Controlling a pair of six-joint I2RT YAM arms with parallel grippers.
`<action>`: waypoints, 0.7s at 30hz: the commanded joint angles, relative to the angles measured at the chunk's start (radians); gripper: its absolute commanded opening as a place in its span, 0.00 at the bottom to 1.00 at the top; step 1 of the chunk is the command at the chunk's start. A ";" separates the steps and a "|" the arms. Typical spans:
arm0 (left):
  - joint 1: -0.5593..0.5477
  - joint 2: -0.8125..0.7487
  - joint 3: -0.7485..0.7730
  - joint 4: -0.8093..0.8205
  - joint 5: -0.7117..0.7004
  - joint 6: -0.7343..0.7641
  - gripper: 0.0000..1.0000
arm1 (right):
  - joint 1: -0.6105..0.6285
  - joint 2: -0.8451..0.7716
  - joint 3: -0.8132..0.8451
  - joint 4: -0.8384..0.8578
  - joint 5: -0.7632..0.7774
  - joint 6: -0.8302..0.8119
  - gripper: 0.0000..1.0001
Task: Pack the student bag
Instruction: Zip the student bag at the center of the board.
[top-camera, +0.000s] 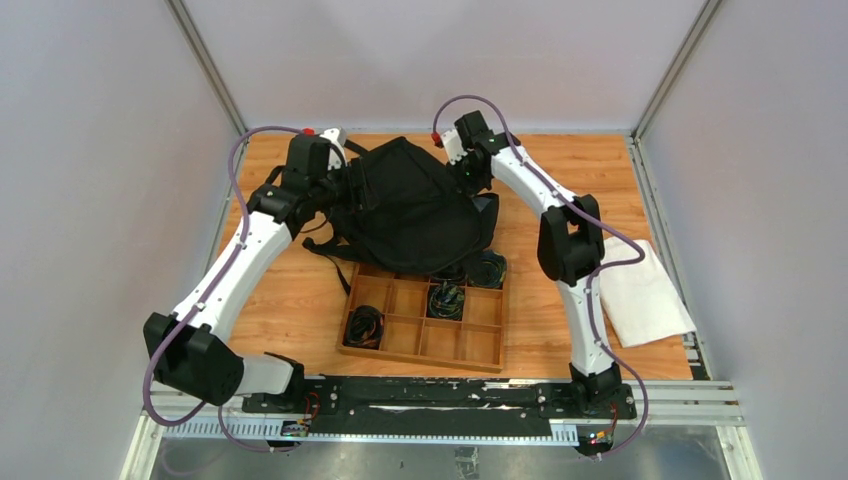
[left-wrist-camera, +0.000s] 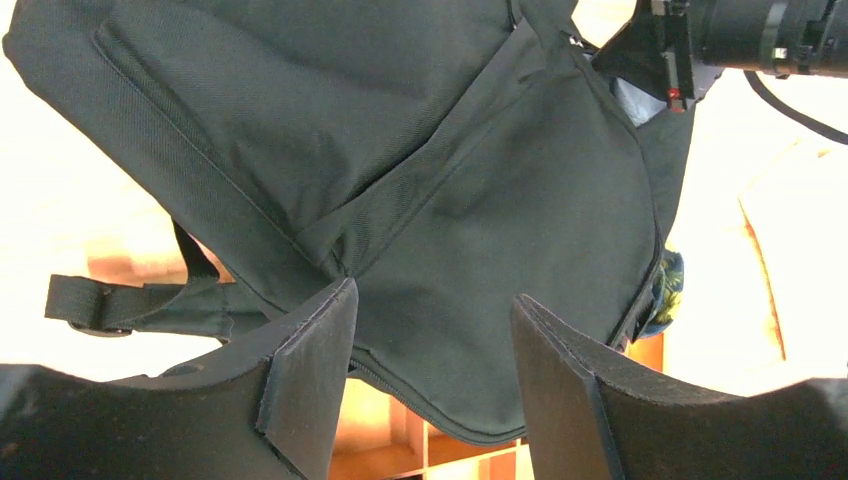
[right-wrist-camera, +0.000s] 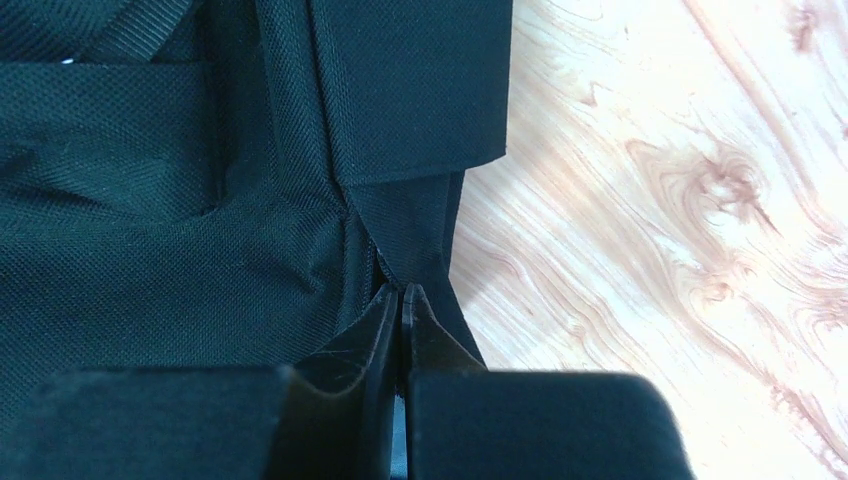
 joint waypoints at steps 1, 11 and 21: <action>-0.002 0.001 -0.015 0.010 0.007 0.015 0.64 | 0.010 -0.092 -0.035 0.004 0.030 -0.001 0.03; -0.002 0.009 -0.011 0.019 0.031 0.011 0.63 | -0.001 -0.138 -0.078 0.053 -0.050 0.037 0.14; -0.002 0.015 -0.008 0.024 0.035 0.018 0.63 | -0.005 -0.106 -0.061 0.051 -0.067 0.059 0.26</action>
